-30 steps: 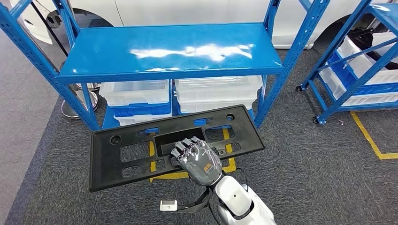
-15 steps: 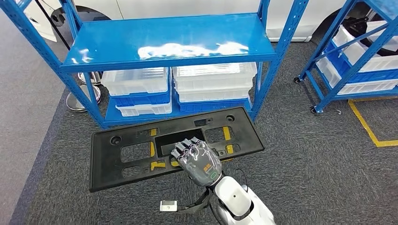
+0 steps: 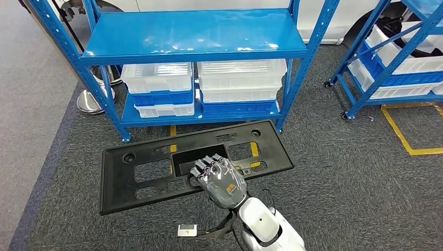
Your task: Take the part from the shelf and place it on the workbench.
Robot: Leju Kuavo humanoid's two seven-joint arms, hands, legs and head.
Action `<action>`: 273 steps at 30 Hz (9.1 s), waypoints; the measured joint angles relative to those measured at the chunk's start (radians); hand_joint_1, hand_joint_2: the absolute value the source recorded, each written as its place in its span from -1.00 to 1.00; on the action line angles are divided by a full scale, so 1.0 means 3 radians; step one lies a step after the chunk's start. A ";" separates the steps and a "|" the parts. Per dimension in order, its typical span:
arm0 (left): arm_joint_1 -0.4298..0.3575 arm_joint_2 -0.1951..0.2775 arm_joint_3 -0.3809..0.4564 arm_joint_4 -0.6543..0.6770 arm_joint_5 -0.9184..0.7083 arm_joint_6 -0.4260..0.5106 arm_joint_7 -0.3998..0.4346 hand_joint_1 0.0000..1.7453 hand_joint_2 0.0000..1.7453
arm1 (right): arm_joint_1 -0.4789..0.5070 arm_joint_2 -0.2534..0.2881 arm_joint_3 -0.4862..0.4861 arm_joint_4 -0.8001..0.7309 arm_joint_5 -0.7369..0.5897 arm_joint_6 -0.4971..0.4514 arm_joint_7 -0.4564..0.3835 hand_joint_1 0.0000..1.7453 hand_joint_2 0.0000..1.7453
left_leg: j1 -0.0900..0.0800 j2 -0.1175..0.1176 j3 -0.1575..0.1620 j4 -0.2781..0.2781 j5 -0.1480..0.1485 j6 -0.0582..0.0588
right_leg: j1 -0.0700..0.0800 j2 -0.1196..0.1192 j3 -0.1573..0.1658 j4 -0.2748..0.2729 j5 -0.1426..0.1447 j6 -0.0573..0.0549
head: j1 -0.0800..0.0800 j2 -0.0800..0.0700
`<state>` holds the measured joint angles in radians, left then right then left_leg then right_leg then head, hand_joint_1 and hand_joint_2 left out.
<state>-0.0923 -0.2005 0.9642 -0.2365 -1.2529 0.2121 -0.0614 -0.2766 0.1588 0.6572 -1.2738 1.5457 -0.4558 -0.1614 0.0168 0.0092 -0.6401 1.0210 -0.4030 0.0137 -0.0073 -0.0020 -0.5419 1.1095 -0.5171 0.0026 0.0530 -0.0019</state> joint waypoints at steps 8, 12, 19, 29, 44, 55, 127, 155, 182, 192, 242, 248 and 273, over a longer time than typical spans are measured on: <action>0.0005 -0.0005 0.0027 0.0000 -0.0043 0.0005 -0.0045 -1.00 1.00 | -0.0004 0.0010 0.0000 0.0011 -0.0047 0.0013 -0.0015 0.90 1.00 | 0.0011 -0.0011 -0.0207 0.0401 -0.0316 -0.0131 | 0.0010 -0.0014 0.0046 -0.0413 0.0097 -0.0133 | -0.0004 0.0000; 0.0007 -0.0006 0.0034 0.0000 -0.0043 0.0005 -0.0055 -1.00 1.00 | 0.0007 0.0011 0.0000 0.0017 -0.0093 0.0022 -0.0022 0.90 1.00 | 0.0012 -0.0011 -0.0201 0.0834 -0.0389 -0.0145 | 0.0029 -0.0021 -0.0120 -0.0350 0.0187 -0.0134 | -0.0005 0.0000; 0.0002 -0.0006 0.0057 0.0000 -0.0055 0.0006 -0.0047 -1.00 1.00 | 0.0012 0.0011 -0.0001 0.0016 -0.0141 0.0048 -0.0026 0.90 1.00 | -0.0015 -0.0023 0.0368 0.0001 -0.0324 -0.0065 | 0.0050 -0.0012 -0.0254 -0.0234 0.0243 -0.0058 | -0.0004 0.0000; 0.0015 -0.0018 0.0084 0.0000 -0.0094 0.0007 -0.0034 -1.00 1.00 | 0.0047 -0.0012 -0.0001 0.0015 -0.0151 0.0069 -0.0033 0.90 1.00 | 0.0007 0.0114 0.0274 -0.0016 -0.0231 0.0055 | 0.0000 -0.0017 -0.0458 0.0408 -0.0063 0.0048 | 0.0003 0.0000; 0.0029 -0.0024 0.0087 -0.0001 -0.0103 0.0014 -0.0042 -1.00 1.00 | 0.0055 -0.0014 -0.0002 0.0010 -0.0153 0.0072 -0.0033 0.90 1.00 | 0.0003 -0.0016 -0.0049 0.0721 -0.0496 -0.0109 | 0.0018 0.0203 -0.0190 -0.0264 0.0200 -0.0116 | -0.0001 0.0000; 0.0022 -0.0028 0.0115 -0.0006 -0.0149 0.0014 -0.0055 -1.00 1.00 | 0.0032 -0.0037 -0.0043 -0.0020 -0.0117 0.0071 -0.0001 0.90 1.00 | 0.0028 -0.0044 0.0239 0.0016 -0.0234 0.0026 | 0.0010 0.0096 -0.0557 0.0328 -0.0063 0.0073 | 0.0033 0.0000; -0.0003 -0.0045 0.0279 -0.0015 -0.0290 0.0088 -0.0075 -1.00 1.00 | 0.0013 -0.0143 -0.0186 -0.0107 0.0046 0.0116 0.0113 0.90 1.00 | 0.0007 0.0361 0.0362 -0.0031 -0.0342 -0.0100 | 0.0050 -0.0130 -0.0264 -0.0265 0.0246 -0.0014 | 0.0099 0.0000; 0.0000 -0.0044 0.0325 -0.0015 -0.0337 0.0068 -0.0100 -1.00 1.00 | -0.0023 -0.0164 -0.0221 -0.0103 0.0061 0.0131 0.0119 0.90 1.00 | -0.0012 0.0287 0.0300 -0.0022 -0.0300 -0.0026 | 0.0011 -0.0216 -0.0282 -0.0248 0.0272 0.0060 | 0.0114 0.0000; 0.0009 -0.0046 0.0330 -0.0015 -0.0348 0.0071 -0.0096 -1.00 1.00 | -0.0002 -0.0184 -0.0254 -0.0113 0.0064 0.0128 0.0170 0.90 1.00 | 0.0009 0.0192 0.0248 0.0033 -0.0293 0.0053 | -0.0017 -0.0035 -0.0573 0.0336 0.0105 0.0096 | 0.0126 0.0000; 0.0000 -0.0057 0.0333 -0.0016 -0.0371 0.0071 -0.0084 -1.00 1.00 | -0.0023 -0.0195 -0.0267 -0.0142 0.0064 0.0130 0.0245 0.90 1.00 | 0.0007 0.0038 0.0135 0.0500 -0.0640 -0.0084 | 0.0022 -0.0011 -0.0231 -0.0295 0.0268 -0.0099 | 0.0118 0.0000; 0.0001 -0.0068 0.0422 -0.0022 -0.0463 0.0070 -0.0113 -1.00 1.00 | -0.0106 -0.0333 -0.0285 -0.0207 0.0065 0.0138 0.0472 0.90 1.00 | 0.0004 0.0178 0.0190 0.0030 -0.0200 0.0077 | -0.0015 0.0008 -0.0672 0.0553 -0.0030 0.0114 | 0.0146 0.0000; -0.0007 -0.0071 0.0424 -0.0022 -0.0462 0.0069 -0.0082 -1.00 1.00 | -0.0130 -0.0345 -0.0302 -0.0241 0.0065 0.0141 0.0527 0.90 1.00 | -0.0029 0.0402 0.0279 0.0022 -0.0267 -0.0011 | 0.0068 -0.0236 -0.0268 -0.0252 0.0252 0.0008 | 0.0143 0.0000; 0.0002 -0.0080 0.0488 -0.0023 -0.0471 0.0057 0.0044 -1.00 1.00 | -0.0150 -0.0553 -0.0657 -0.0577 0.0065 0.0209 0.0735 0.90 1.00 | 0.0024 0.0175 0.0190 0.0029 -0.0193 0.0037 | -0.0029 -0.0013 -0.0648 0.0465 0.0021 0.0142 | 0.0145 0.0000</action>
<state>-0.0916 -0.2245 1.1106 -0.2434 -1.3943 0.2293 -0.0483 -0.3217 -0.0070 0.4602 -1.4469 1.5652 -0.3930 0.0590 0.0239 0.0617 -0.5830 1.0297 -0.4611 0.0250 -0.0159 -0.0059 -0.7363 1.2491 -0.5108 0.0452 0.0966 -0.0019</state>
